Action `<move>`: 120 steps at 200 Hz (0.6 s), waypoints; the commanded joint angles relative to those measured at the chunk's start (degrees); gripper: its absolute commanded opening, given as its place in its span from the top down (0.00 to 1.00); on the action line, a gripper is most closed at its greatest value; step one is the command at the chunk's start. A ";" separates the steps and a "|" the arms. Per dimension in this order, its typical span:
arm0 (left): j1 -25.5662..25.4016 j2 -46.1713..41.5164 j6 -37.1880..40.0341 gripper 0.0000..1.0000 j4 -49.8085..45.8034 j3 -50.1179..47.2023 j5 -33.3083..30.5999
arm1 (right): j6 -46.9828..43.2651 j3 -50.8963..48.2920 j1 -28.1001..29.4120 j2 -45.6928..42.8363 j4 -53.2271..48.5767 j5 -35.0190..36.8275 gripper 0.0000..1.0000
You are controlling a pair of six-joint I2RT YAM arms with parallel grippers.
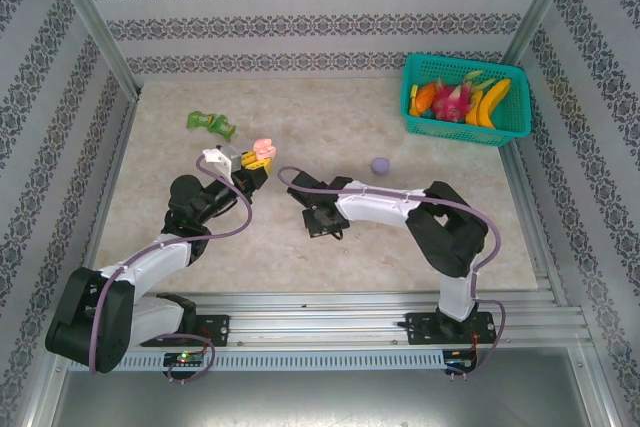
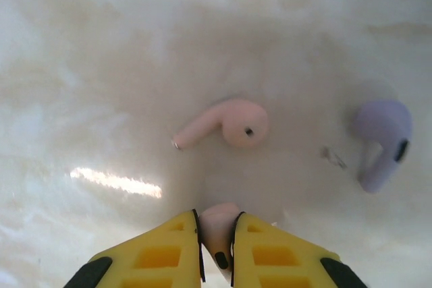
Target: Insert the wireless bluetooth earbuds into the charging case
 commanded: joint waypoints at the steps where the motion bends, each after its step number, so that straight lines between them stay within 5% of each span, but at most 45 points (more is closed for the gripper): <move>1: -0.27 0.10 0.68 1.00 0.52 1.49 0.30 | 1.11 -2.58 -0.29 -5.53 0.96 1.49 0.85; 120: -0.27 0.94 0.38 1.00 -1.90 4.29 4.90 | -0.99 -4.48 -3.60 -29.97 7.32 5.43 0.85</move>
